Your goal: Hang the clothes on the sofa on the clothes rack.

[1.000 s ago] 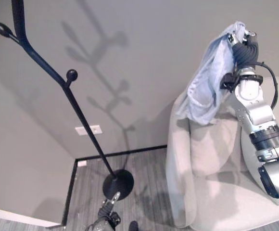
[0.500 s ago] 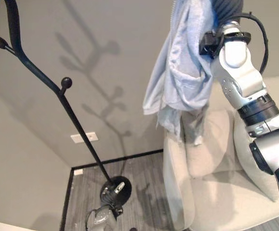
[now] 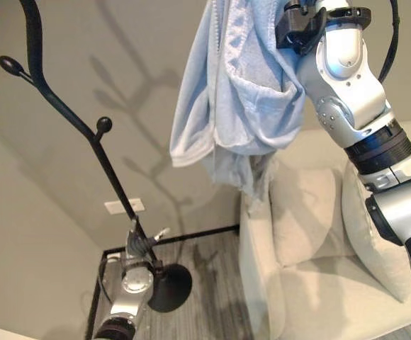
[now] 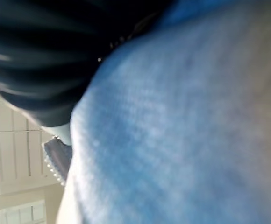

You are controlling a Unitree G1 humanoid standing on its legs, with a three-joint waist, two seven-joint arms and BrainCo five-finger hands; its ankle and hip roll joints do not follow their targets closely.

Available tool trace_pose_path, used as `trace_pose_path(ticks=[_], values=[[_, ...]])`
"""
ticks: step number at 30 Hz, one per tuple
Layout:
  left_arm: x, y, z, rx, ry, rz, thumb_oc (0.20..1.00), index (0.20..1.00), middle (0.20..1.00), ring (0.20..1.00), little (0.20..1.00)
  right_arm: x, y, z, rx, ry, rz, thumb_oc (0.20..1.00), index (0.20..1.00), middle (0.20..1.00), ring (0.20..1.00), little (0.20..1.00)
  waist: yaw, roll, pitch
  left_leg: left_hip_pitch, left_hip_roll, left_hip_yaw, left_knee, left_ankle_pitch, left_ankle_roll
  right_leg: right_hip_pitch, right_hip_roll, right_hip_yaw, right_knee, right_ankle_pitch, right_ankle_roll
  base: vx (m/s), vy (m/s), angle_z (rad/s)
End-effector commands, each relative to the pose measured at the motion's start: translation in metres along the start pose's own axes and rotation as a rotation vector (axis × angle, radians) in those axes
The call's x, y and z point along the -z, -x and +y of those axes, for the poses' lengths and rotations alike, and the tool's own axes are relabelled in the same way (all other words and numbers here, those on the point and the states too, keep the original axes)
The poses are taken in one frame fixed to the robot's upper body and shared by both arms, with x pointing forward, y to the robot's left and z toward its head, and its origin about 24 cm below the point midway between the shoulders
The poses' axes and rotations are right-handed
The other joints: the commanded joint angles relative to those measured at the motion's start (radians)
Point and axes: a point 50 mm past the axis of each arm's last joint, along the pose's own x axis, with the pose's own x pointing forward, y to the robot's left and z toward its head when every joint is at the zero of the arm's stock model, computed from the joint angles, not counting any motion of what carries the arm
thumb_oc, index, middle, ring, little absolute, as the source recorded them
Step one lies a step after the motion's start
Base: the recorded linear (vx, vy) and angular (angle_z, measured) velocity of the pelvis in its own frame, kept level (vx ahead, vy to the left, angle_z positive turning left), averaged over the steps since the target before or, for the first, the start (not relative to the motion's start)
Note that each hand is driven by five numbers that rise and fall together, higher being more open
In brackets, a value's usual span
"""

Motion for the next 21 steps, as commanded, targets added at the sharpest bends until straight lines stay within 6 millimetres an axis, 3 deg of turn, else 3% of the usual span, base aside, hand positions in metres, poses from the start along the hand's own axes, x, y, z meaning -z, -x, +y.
trace_pose_path(ticks=[1,7,8,10,11,12,13,15,16,21], values=[[-0.042,-0.024,0.012,-0.029,-0.076,-0.201,1.0,1.0,1.0,1.0,1.0,-0.047,-0.03,0.014,-0.038,-0.022,-0.167,0.2,0.2,0.2,0.2,0.2,0.015,-0.064,-0.038,0.009,0.083,-0.015,0.005,-0.048,-0.075,-0.042,-0.031,0.038,0.01,0.028,-0.039,0.0,0.0,0.0],[-0.054,-0.018,-0.019,0.094,-0.048,-0.245,1.0,1.0,1.0,1.0,1.0,-0.046,-0.029,0.025,-0.08,-0.063,-0.15,0.2,0.2,0.2,0.2,0.2,0.011,-0.07,-0.04,0.012,0.083,-0.016,0.005,-0.05,-0.074,-0.036,-0.033,0.035,0.01,0.029,-0.039,0.0,0.0,0.0],[-0.059,-0.014,-0.038,0.164,0.008,-0.242,1.0,1.0,1.0,1.0,1.0,-0.047,-0.028,0.032,-0.097,-0.088,-0.147,0.2,0.2,0.2,0.2,0.2,0.007,-0.072,-0.04,0.012,0.083,-0.018,0.005,-0.049,-0.075,-0.035,-0.033,0.035,0.01,0.028,-0.039,0.0,0.0,0.0],[-0.062,-0.012,-0.046,0.197,0.032,-0.244,1.0,1.0,1.0,1.0,1.0,-0.047,-0.027,0.034,-0.102,-0.092,-0.145,0.2,0.2,0.2,0.2,0.2,0.005,-0.073,-0.04,0.012,0.083,-0.018,0.005,-0.049,-0.075,-0.035,-0.033,0.035,0.01,0.029,-0.039,0.0,0.0,0.0],[-0.072,-0.006,-0.066,0.278,0.093,-0.253,1.0,1.0,1.0,1.0,1.0,-0.046,-0.026,0.039,-0.112,-0.109,-0.137,0.2,0.2,0.2,0.2,0.2,0.002,-0.074,-0.041,0.011,0.083,-0.02,0.005,-0.049,-0.074,-0.034,-0.033,0.033,0.01,0.029,-0.04,0.0,-0.001,0.03],[-0.072,-0.006,-0.066,0.279,0.093,-0.253,1.0,1.0,1.0,1.0,1.0,-0.046,-0.026,0.039,-0.112,-0.108,-0.137,0.2,0.2,0.2,0.2,0.2,0.002,-0.074,-0.041,0.011,0.083,-0.02,0.005,-0.049,-0.074,-0.034,-0.033,0.032,0.01,0.029,-0.04,0.0,0.002,0.04],[-0.084,0.002,-0.085,0.365,0.136,-0.284,1.0,1.0,1.0,1.0,1.0,-0.046,-0.026,0.045,-0.124,-0.126,-0.134,0.2,0.2,0.2,0.2,0.2,-0.002,-0.077,-0.04,0.009,0.083,-0.022,0.005,-0.05,-0.074,-0.035,-0.033,0.034,0.01,0.03,-0.041,0.0,0.0,0.0],[-0.091,0.006,-0.094,0.408,0.147,-0.304,1.0,1.0,1.0,1.0,1.0,-0.046,-0.025,0.047,-0.125,-0.138,-0.132,0.2,0.2,0.2,0.2,0.2,-0.002,-0.078,-0.039,0.009,0.083,-0.021,0.005,-0.05,-0.074,-0.036,-0.032,0.035,0.01,0.031,-0.041,0.0,0.0,0.0],[-0.105,0.016,-0.11,0.494,0.141,-0.362,1.0,1.0,1.0,1.0,1.0,-0.045,-0.025,0.05,-0.126,-0.155,-0.129,0.2,0.2,0.2,0.2,0.2,-0.006,-0.078,-0.037,0.009,0.084,-0.023,0.005,-0.052,-0.073,-0.037,-0.031,0.035,0.01,0.031,-0.041,0.0,0.0,0.0],[-0.128,0.03,-0.135,0.621,0.14,-0.442,1.0,1.0,1.0,1.0,1.0,-0.04,-0.021,0.058,-0.134,-0.197,-0.104,0.2,0.2,0.2,0.2,0.2,-0.011,-0.082,-0.036,0.007,0.084,-0.022,0.005,-0.054,-0.072,-0.04,-0.031,0.038,0.01,0.031,-0.038,0.0,0.0,0.0]])
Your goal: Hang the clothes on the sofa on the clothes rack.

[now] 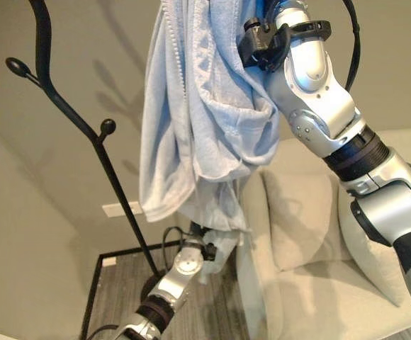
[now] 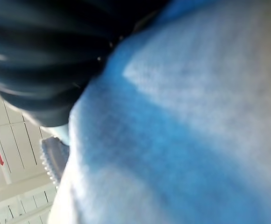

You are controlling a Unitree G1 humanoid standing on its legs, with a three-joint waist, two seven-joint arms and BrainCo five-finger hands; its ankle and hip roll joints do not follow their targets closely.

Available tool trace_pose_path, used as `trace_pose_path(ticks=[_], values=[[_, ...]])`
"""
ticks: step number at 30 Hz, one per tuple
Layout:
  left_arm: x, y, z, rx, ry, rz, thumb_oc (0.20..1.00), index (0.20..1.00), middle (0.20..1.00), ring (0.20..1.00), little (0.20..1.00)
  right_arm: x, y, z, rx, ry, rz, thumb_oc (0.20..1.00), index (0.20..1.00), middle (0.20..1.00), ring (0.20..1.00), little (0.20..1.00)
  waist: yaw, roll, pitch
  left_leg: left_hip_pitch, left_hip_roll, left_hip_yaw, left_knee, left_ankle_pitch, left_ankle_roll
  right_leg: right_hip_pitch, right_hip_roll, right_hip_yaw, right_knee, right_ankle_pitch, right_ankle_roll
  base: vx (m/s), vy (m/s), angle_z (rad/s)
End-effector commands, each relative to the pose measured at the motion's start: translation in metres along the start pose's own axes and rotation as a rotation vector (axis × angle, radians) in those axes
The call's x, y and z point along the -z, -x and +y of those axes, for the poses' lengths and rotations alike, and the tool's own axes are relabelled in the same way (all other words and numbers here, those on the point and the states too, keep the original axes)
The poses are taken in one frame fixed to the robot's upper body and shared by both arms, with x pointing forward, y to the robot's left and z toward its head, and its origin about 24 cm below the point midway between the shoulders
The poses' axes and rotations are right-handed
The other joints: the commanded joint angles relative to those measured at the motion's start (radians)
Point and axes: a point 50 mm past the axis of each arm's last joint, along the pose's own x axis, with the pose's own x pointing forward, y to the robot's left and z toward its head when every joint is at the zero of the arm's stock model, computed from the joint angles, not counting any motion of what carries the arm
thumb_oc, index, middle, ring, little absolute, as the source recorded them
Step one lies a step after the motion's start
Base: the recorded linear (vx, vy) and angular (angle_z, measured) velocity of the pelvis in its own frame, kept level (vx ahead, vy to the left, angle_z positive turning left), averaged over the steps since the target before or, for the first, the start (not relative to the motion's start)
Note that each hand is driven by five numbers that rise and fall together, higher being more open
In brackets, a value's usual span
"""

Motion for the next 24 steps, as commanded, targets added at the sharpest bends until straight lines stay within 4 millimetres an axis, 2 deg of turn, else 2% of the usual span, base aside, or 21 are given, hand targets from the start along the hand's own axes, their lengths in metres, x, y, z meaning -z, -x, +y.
trace_pose_path(ticks=[1,5,6,7,10,11,12,14,18,20,22,24], values=[[-0.038,-0.029,0.005,0.02,-0.002,-0.147,1.0,1.0,1.0,1.0,1.0,-0.043,-0.03,0.022,-0.039,-0.042,-0.146,0.2,0.2,0.2,0.2,0.2,0.004,-0.059,-0.01,0.01,0.085,-0.016,0.005,-0.054,-0.072,-0.04,-0.032,0.046,0.01,0.033,-0.036,0.0,0.0,0.0],[-0.048,-0.034,-0.018,0.116,0.028,-0.165,1.0,1.0,1.0,1.0,1.0,-0.036,-0.025,0.032,-0.064,-0.081,-0.124,0.2,0.2,0.2,0.2,0.2,-0.002,-0.06,-0.006,0.008,0.084,-0.015,0.005,-0.055,-0.071,-0.043,-0.033,0.049,0.01,0.034,-0.036,0.0,-0.001,-0.02],[-0.048,-0.034,-0.018,0.116,0.028,-0.165,1.0,1.0,1.0,1.0,1.0,-0.036,-0.025,0.032,-0.064,-0.081,-0.124,0.2,0.2,0.2,0.2,0.2,-0.002,-0.06,-0.006,0.008,0.084,-0.015,0.005,-0.055,-0.071,-0.043,-0.033,0.049,0.01,0.034,-0.036,0.0,0.0,0.0],[-0.048,-0.034,-0.029,0.167,0.062,-0.149,1.0,1.0,1.0,1.0,1.0,-0.034,-0.024,0.038,-0.077,-0.101,-0.115,0.2,0.2,0.2,0.2,0.2,-0.005,-0.061,-0.004,0.008,0.082,-0.016,0.005,-0.055,-0.07,-0.043,-0.034,0.05,0.01,0.035,-0.036,0.0,0.0,0.0],[-0.041,-0.033,-0.042,0.216,0.092,-0.096,1.0,1.0,1.0,1.0,1.0,-0.032,-0.023,0.044,-0.091,-0.118,-0.104,0.2,0.2,0.2,0.2,0.2,-0.009,-0.062,0.0,0.006,0.08,-0.017,0.005,-0.054,-0.069,-0.044,-0.036,0.052,0.01,0.034,-0.037,0.0,0.0,0.0],[-0.037,-0.032,-0.046,0.23,0.113,-0.07,0.57,0.57,0.57,0.57,0.57,-0.031,-0.023,0.045,-0.092,-0.121,-0.098,0.2,0.2,0.2,0.2,0.2,-0.01,-0.063,0.002,0.005,0.079,-0.017,0.005,-0.054,-0.068,-0.045,-0.036,0.053,0.01,0.035,-0.038,0.0,0.0,0.0],[-0.034,-0.031,-0.047,0.233,0.128,-0.05,0.2,0.2,0.2,0.2,0.2,-0.031,-0.023,0.046,-0.094,-0.125,-0.093,0.2,0.2,0.2,0.2,0.2,-0.011,-0.064,0.003,0.004,0.078,-0.018,0.005,-0.054,-0.068,-0.047,-0.036,0.052,0.01,0.035,-0.038,0.0,0.0,0.0],[-0.025,-0.03,-0.048,0.224,0.155,0.0,0.2,0.2,0.2,0.2,0.2,-0.032,-0.025,0.047,-0.093,-0.132,-0.087,0.2,0.2,0.2,0.2,0.2,-0.013,-0.064,0.004,0.002,0.077,-0.019,0.005,-0.054,-0.067,-0.047,-0.037,0.053,0.01,0.036,-0.039,0.0,0.0,0.0],[-0.02,-0.03,-0.044,0.186,0.233,0.041,0.2,0.2,0.2,0.2,0.2,-0.03,-0.027,0.045,-0.082,-0.125,-0.075,0.2,0.2,0.2,0.2,0.2,-0.012,-0.065,0.008,-0.002,0.075,-0.02,0.005,-0.053,-0.066,-0.048,-0.037,0.052,0.01,0.036,-0.04,0.0,0.0,0.0],[-0.02,-0.029,-0.035,0.15,0.253,0.04,0.2,0.2,0.2,0.2,0.2,-0.029,-0.028,0.039,-0.06,-0.115,-0.072,0.2,0.2,0.2,0.2,0.2,-0.009,-0.066,0.009,-0.003,0.073,-0.022,0.005,-0.053,-0.065,-0.049,-0.036,0.051,0.01,0.036,-0.04,0.0,0.0,0.0],[-0.022,-0.027,-0.01,0.044,0.301,0.011,0.2,0.2,0.2,0.2,0.2,-0.034,-0.028,0.024,-0.026,-0.087,-0.093,0.2,0.2,0.2,0.2,0.2,0.0,-0.066,0.012,-0.005,0.071,-0.023,0.005,-0.052,-0.065,-0.046,-0.034,0.048,0.01,0.034,-0.042,0.0,-0.005,0.02],[-0.022,-0.027,-0.01,0.044,0.301,0.012,0.2,0.2,0.2,0.2,0.2,-0.034,-0.028,0.025,-0.025,-0.087,-0.093,0.2,0.2,0.2,0.2,0.2,0.0,-0.066,0.012,-0.004,0.071,-0.023,0.005,-0.052,-0.065,-0.046,-0.034,0.048,0.01,0.034,-0.042,0.0,-0.003,0.02]])
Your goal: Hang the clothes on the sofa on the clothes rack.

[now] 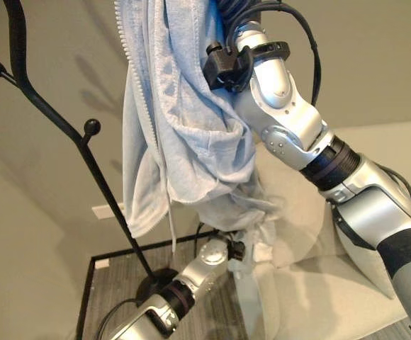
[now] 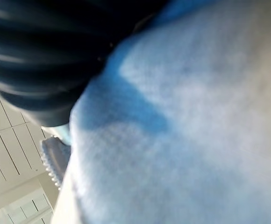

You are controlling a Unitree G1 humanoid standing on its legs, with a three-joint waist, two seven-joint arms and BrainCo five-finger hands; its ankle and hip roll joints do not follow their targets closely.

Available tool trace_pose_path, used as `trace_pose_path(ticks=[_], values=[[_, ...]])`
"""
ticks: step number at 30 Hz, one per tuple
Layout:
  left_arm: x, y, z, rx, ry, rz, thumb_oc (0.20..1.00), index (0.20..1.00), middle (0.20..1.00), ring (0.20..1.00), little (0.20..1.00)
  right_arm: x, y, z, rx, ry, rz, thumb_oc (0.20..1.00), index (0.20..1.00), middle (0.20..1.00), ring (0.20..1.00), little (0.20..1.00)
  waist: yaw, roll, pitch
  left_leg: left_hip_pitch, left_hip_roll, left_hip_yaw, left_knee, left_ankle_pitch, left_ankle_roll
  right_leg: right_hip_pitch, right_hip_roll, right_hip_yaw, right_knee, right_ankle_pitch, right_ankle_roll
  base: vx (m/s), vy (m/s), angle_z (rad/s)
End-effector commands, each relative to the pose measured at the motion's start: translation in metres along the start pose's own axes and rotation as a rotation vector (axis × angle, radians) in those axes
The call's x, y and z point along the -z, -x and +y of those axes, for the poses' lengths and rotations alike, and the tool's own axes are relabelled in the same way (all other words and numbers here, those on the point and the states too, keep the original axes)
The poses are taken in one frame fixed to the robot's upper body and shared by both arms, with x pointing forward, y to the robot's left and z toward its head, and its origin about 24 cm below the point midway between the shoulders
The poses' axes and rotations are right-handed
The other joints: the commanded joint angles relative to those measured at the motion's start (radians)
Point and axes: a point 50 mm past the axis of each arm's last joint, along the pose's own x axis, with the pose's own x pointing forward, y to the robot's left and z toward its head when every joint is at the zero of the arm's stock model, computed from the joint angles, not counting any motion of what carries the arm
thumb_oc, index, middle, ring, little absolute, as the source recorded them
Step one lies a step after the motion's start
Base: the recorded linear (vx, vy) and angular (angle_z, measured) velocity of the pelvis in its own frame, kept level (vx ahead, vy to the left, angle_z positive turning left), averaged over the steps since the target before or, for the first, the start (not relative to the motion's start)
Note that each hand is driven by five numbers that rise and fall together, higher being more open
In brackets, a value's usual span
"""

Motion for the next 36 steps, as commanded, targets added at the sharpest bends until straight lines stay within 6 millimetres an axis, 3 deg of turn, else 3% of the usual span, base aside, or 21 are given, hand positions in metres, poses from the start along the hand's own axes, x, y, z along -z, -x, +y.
trace_pose_path(ticks=[1,7,8,12,16,18,22,26,31,32,34,36], values=[[-0.045,-0.011,0.021,-0.085,0.028,-0.185,0.2,0.2,0.2,0.2,0.2,-0.054,-0.029,-0.003,0.023,0.035,-0.187,0.2,0.2,0.2,0.2,0.2,0.038,-0.062,0.012,0.012,0.07,-0.023,0.005,-0.053,-0.064,-0.028,-0.036,0.049,0.01,0.038,-0.042,0.0,0.0,0.0],[-0.075,0.017,0.069,-0.261,-0.073,-0.353,0.2,0.2,0.2,0.2,0.2,-0.073,-0.015,-0.031,0.037,0.14,-0.269,0.2,0.2,0.2,0.2,0.2,0.054,-0.059,0.013,0.016,0.065,-0.03,0.005,-0.058,-0.061,-0.023,-0.037,0.044,0.01,0.034,-0.041,0.0,0.003,0.01],[-0.09,0.03,0.087,-0.334,-0.174,-0.428,0.2,0.2,0.2,0.2,0.2,-0.08,-0.006,-0.042,0.032,0.192,-0.298,0.2,0.2,0.2,0.2,0.2,0.06,-0.055,0.015,0.016,0.064,-0.031,0.005,-0.059,-0.061,-0.022,-0.038,0.042,0.01,0.033,-0.038,-0.01,0.017,0.07],[-0.115,0.053,0.114,-0.469,-0.36,-0.534,0.2,0.2,0.2,0.2,0.2,-0.089,0.007,-0.057,0.028,0.253,-0.332,0.2,0.2,0.2,0.2,0.2,0.066,-0.053,0.015,0.016,0.062,-0.032,0.005,-0.062,-0.06,-0.023,-0.04,0.041,0.01,0.033,-0.035,-0.01,0.012,0.04],[-0.153,0.095,0.147,-0.674,-0.585,-0.691,0.2,0.2,0.2,0.2,0.2,-0.096,0.027,-0.075,-0.002,0.354,-0.335,0.2,0.2,0.2,0.2,0.2,0.077,-0.047,0.014,0.014,0.059,-0.031,0.005,-0.067,-0.061,-0.025,-0.044,0.039,0.01,0.033,-0.03,-0.03,0.028,0.04],[-0.156,0.1,0.149,-0.696,-0.603,-0.704,0.2,0.2,0.2,0.2,0.2,-0.097,0.03,-0.077,-0.007,0.364,-0.329,0.2,0.2,0.2,0.2,0.2,0.077,-0.048,0.014,0.016,0.059,-0.031,0.005,-0.067,-0.061,-0.024,-0.044,0.039,0.01,0.033,-0.029,0.0,0.0,0.0],[-0.184,0.123,0.162,-0.816,-0.797,-0.803,0.2,0.2,0.2,0.2,0.2,-0.101,0.042,-0.081,-0.084,0.436,-0.303,0.2,0.2,0.2,0.2,0.2,0.085,-0.047,0.009,0.014,0.056,-0.034,0.005,-0.069,-0.064,-0.021,-0.05,0.031,0.01,0.036,-0.023,-0.02,0.013,0.03],[-0.201,0.13,0.165,-0.854,-0.879,-0.855,0.2,0.2,0.2,0.2,0.2,-0.101,0.043,-0.08,-0.13,0.472,-0.278,0.2,0.2,0.2,0.2,0.2,0.088,-0.05,0.003,0.013,0.054,-0.038,0.005,-0.07,-0.065,-0.018,-0.054,0.025,0.01,0.036,-0.021,-0.01,0.019,0.05],[-0.241,0.137,0.175,-0.93,-1.037,-0.961,0.2,0.2,0.2,0.2,0.2,-0.099,0.027,-0.085,-0.11,0.525,-0.255,0.2,0.2,0.2,0.2,0.2,0.098,-0.058,0.003,0.02,0.048,-0.044,0.005,-0.075,-0.062,-0.007,-0.062,0.016,0.01,0.039,-0.014,0.01,0.025,0.02],[-0.241,0.137,0.175,-0.931,-1.037,-0.962,0.2,0.2,0.2,0.2,0.2,-0.099,0.026,-0.084,-0.111,0.525,-0.255,0.2,0.2,0.2,0.2,0.2,0.098,-0.058,0.004,0.02,0.047,-0.044,0.005,-0.075,-0.062,-0.007,-0.062,0.016,0.01,0.039,-0.014,0.0,0.041,0.02],[-0.264,0.144,0.18,-0.996,-1.091,-1.029,0.2,0.2,0.2,0.2,0.2,-0.099,0.017,-0.092,-0.046,0.531,-0.255,0.2,0.2,0.2,0.2,0.2,0.115,-0.066,0.009,0.016,0.041,-0.053,0.005,-0.075,-0.056,-0.008,-0.068,0.01,0.01,0.043,-0.008,0.0,0.051,0.03],[-0.27,0.146,0.182,-1.013,-1.103,-1.041,0.2,0.2,0.2,0.2,0.2,-0.1,0.014,-0.093,-0.029,0.528,-0.263,0.2,0.2,0.2,0.2,0.2,0.117,-0.072,0.009,0.014,0.037,-0.055,0.005,-0.078,-0.052,-0.009,-0.071,0.009,0.01,0.045,-0.005,0.03,0.048,0.08]])
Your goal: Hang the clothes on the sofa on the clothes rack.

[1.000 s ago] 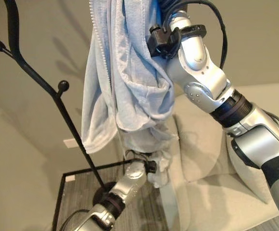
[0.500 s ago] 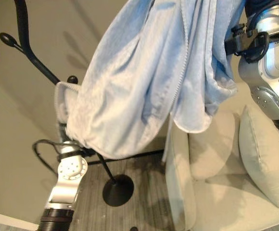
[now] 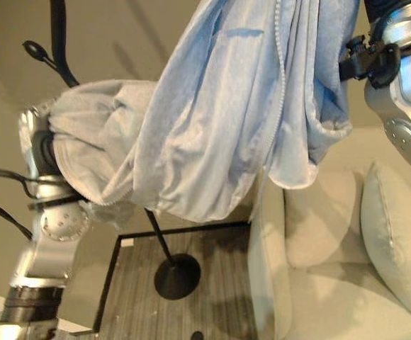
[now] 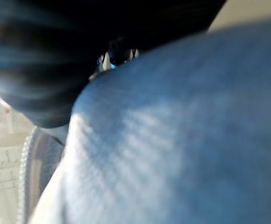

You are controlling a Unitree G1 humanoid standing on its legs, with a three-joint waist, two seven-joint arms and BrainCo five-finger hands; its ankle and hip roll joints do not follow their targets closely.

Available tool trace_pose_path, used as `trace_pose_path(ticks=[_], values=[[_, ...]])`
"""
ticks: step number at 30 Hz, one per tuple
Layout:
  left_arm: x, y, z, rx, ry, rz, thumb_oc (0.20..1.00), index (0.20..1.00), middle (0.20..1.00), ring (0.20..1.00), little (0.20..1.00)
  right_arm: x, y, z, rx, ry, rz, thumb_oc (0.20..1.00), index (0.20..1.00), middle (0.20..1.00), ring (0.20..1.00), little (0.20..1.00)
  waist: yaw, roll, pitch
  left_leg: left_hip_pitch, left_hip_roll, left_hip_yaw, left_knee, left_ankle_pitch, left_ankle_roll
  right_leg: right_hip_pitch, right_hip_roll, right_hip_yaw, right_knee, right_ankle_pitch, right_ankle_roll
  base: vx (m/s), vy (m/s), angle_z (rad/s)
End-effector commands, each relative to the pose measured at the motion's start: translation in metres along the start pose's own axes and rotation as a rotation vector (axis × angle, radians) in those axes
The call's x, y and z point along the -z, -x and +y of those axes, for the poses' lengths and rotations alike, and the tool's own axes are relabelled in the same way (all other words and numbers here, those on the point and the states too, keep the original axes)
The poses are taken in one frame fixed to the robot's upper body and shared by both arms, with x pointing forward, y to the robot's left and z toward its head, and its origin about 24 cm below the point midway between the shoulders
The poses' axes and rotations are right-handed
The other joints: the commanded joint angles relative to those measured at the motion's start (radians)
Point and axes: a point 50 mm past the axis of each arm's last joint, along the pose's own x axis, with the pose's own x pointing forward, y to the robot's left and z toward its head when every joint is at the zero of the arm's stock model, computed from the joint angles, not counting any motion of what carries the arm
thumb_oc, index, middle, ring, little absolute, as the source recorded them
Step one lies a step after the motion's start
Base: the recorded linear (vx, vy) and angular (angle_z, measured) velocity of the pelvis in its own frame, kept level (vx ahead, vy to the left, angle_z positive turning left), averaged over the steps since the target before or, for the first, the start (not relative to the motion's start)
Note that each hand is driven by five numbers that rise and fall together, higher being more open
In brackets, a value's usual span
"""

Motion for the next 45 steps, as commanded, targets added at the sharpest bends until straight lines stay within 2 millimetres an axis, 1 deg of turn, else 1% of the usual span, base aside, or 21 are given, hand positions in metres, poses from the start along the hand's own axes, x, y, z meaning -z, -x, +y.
trace_pose_path(ticks=[1,3,4,5,8,9,11,14,15,16,19,20,23,25,26,30,34,36,40,43,45], values=[[-0.025,-0.041,0.044,-0.187,-0.102,-0.207,0.2,0.2,0.2,0.2,0.2,-0.029,-0.026,-0.002,0.05,0.013,-0.13,0.2,0.2,0.2,0.2,0.2,0.018,-0.086,-0.054,0.011,0.048,-0.016,0.005,-0.085,-0.043,-0.042,-0.071,0.05,0.01,0.061,-0.005,0.04,0.076,0.08],[-0.026,-0.044,0.048,-0.203,-0.114,-0.216,0.2,0.2,0.2,0.2,0.2,-0.03,-0.027,-0.002,0.062,0.012,-0.138,0.2,0.2,0.2,0.2,0.2,0.02,-0.093,-0.053,0.011,0.041,-0.018,0.005,-0.088,-0.038,-0.042,-0.077,0.049,0.01,0.064,-0.002,0.04,0.09,0.08],[-0.026,-0.051,0.06,-0.249,-0.154,-0.226,0.2,0.2,0.2,0.2,0.2,-0.031,-0.029,-0.006,0.099,0.018,-0.146,0.2,0.2,0.2,0.2,0.2,0.032,-0.096,-0.052,0.011,0.026,-0.025,0.005,-0.099,-0.025,-0.043,-0.09,0.05,0.012,0.076,0.006,0.03,0.086,0.07],[-0.026,-0.051,0.061,-0.25,-0.157,-0.228,0.2,0.2,0.2,0.2,0.2,-0.031,-0.029,-0.006,0.101,0.015,-0.148,0.2,0.2,0.2,0.2,0.2,0.03,-0.1,-0.052,0.012,0.023,-0.024,0.005,-0.099,-0.023,-0.043,-0.093,0.051,0.012,0.077,0.008,0.05,0.146,0.05],[-0.02,-0.06,0.075,-0.289,-0.205,-0.212,0.2,0.2,0.2,0.2,0.2,-0.024,-0.035,-0.011,0.153,0.022,-0.124,0.2,0.2,0.2,0.2,0.2,0.04,-0.105,-0.051,0.015,0.001,-0.032,0.005,-0.109,-0.009,-0.052,-0.113,0.058,0.029,0.11,0.019,0.03,0.105,0.04],[-0.014,-0.066,0.081,-0.303,-0.234,-0.188,0.2,0.2,0.2,0.2,0.2,-0.013,-0.039,-0.019,0.198,0.045,-0.07,0.2,0.2,0.2,0.2,0.2,0.052,-0.106,-0.05,0.014,-0.016,-0.047,0.005,-0.112,-0.003,-0.055,-0.127,0.056,0.048,0.136,0.025,0.01,0.078,0.07],[-0.012,-0.069,0.083,-0.302,-0.241,-0.179,0.2,0.2,0.2,0.2,0.2,-0.008,-0.042,-0.023,0.222,0.063,-0.04,0.2,0.2,0.2,0.2,0.2,0.056,-0.108,-0.05,0.011,-0.025,-0.057,0.005,-0.114,0.001,-0.055,-0.134,0.054,0.056,0.147,0.028,0.02,0.099,0.15],[0.007,-0.074,0.086,-0.299,-0.253,-0.089,0.2,0.2,0.2,0.2,0.2,0.017,-0.046,-0.044,0.325,0.126,0.098,0.2,0.2,0.2,0.2,0.2,0.073,-0.112,-0.046,-0.001,-0.056,-0.097,0.005,-0.117,0.014,-0.049,-0.153,0.038,0.075,0.185,0.034,0.04,0.109,0.29],[0.007,-0.074,0.085,-0.299,-0.253,-0.089,0.2,0.2,0.2,0.2,0.2,0.017,-0.046,-0.044,0.325,0.126,0.098,0.2,0.2,0.2,0.2,0.2,0.073,-0.113,-0.046,-0.002,-0.057,-0.098,0.005,-0.117,0.014,-0.049,-0.153,0.037,0.075,0.186,0.035,0.04,0.05,0.36],[0.017,-0.074,0.083,-0.289,-0.239,-0.033,0.2,0.2,0.2,0.2,0.2,0.031,-0.045,-0.054,0.377,0.167,0.179,0.2,0.2,0.2,0.2,0.2,0.087,-0.113,-0.045,-0.004,-0.065,-0.111,0.005,-0.121,0.017,-0.04,-0.156,0.025,0.079,0.195,0.037,0.02,0.032,0.34],[0.019,-0.077,0.079,-0.283,-0.223,-0.022,0.2,0.2,0.2,0.2,0.2,0.033,-0.046,-0.061,0.408,0.184,0.203,0.2,0.2,0.2,0.2,0.2,0.092,-0.118,-0.045,-0.015,-0.072,-0.122,0.005,-0.113,0.019,-0.04,-0.16,0.015,0.075,0.208,0.04,0.03,0.033,0.25],[0.029,-0.08,0.066,-0.244,-0.198,0.035,0.2,0.2,0.2,0.2,0.2,0.048,-0.042,-0.072,0.461,0.254,0.305,0.2,0.2,0.2,0.2,0.2,0.117,-0.125,-0.049,-0.027,-0.087,-0.144,0.005,-0.113,0.022,-0.026,-0.165,-0.009,0.068,0.234,0.045,0.05,0.022,0.19],[0.034,-0.081,0.054,-0.214,-0.178,0.068,0.2,0.2,0.2,0.2,0.2,0.057,-0.037,-0.078,0.494,0.282,0.362,0.2,0.2,0.2,0.2,0.2,0.138,-0.133,-0.05,-0.033,-0.094,-0.158,0.005,-0.111,0.023,-0.016,-0.167,-0.027,0.064,0.254,0.05,0.06,0.012,0.32],[0.032,-0.087,0.042,-0.195,-0.152,0.068,0.2,0.2,0.2,0.2,0.2,0.058,-0.036,-0.082,0.513,0.3,0.377,0.2,0.2,0.2,0.2,0.2,0.15,-0.139,-0.05,-0.044,-0.098,-0.168,0.005,-0.107,0.023,-0.012,-0.166,-0.04,0.059,0.268,0.05,0.06,-0.009,0.21],[0.034,-0.087,0.031,-0.171,-0.135,0.093,0.2,0.2,0.2,0.2,0.2,0.06,-0.038,-0.077,0.495,0.313,0.381,0.2,0.2,0.2,0.2,0.2,0.165,-0.145,-0.05,-0.052,-0.1,-0.173,0.005,-0.107,0.022,-0.002,-0.167,-0.061,0.053,0.276,0.05,0.09,-0.011,0.22],[0.034,-0.092,0.015,-0.129,-0.11,0.111,0.2,0.2,0.2,0.2,0.2,0.066,-0.035,-0.075,0.504,0.332,0.414,0.2,0.2,0.2,0.2,0.2,0.194,-0.158,-0.04,-0.069,-0.1,-0.194,0.005,-0.108,0.017,0.012,-0.162,-0.093,0.042,0.295,0.05,0.08,-0.022,0.25],[0.036,-0.093,0.0,-0.106,-0.05,0.159,0.2,0.2,0.2,0.2,0.2,0.071,-0.025,-0.093,0.579,0.359,0.478,0.2,0.2,0.2,0.2,0.2,0.225,-0.173,-0.032,-0.105,-0.107,-0.221,0.005,-0.099,0.009,0.021,-0.16,-0.135,0.028,0.332,0.05,0.06,-0.019,0.28],[0.038,-0.093,-0.003,-0.102,-0.035,0.177,0.2,0.2,0.2,0.2,0.2,0.071,-0.022,-0.1,0.6,0.373,0.491,0.2,0.2,0.2,0.2,0.2,0.234,-0.177,-0.032,-0.116,-0.11,-0.227,0.005,-0.097,0.007,0.02,-0.16,-0.147,0.025,0.339,0.05,0.06,0.002,0.24],[0.051,-0.094,-0.01,-0.085,-0.019,0.273,0.2,0.2,0.2,0.2,0.2,0.062,-0.015,-0.124,0.686,0.39,0.496,0.2,0.2,0.2,0.2,0.2,0.262,-0.195,-0.024,-0.17,-0.117,-0.239,0.005,-0.087,-0.002,0.001,-0.156,-0.162,0.012,0.378,0.05,0.08,0.005,0.2],[0.057,-0.093,-0.012,-0.077,-0.031,0.316,0.2,0.2,0.2,0.2,0.2,0.064,-0.012,-0.126,0.697,0.39,0.511,0.2,0.2,0.2,0.2,0.2,0.271,-0.204,-0.022,-0.191,-0.119,-0.237,0.005,-0.082,-0.004,-0.017,-0.157,-0.16,0.01,0.39,0.05,0.02,0.013,0.02],[0.063,-0.093,-0.017,-0.063,-0.031,0.363,0.2,0.2,0.2,0.2,0.2,0.072,-0.009,-0.12,0.693,0.383,0.539,0.2,0.2,0.2,0.2,0.2,0.28,-0.207,-0.016,-0.203,-0.121,-0.236,0.005,-0.082,-0.003,-0.028,-0.158,-0.161,0.01,0.394,0.05,0.08,0.0,-0.04]])
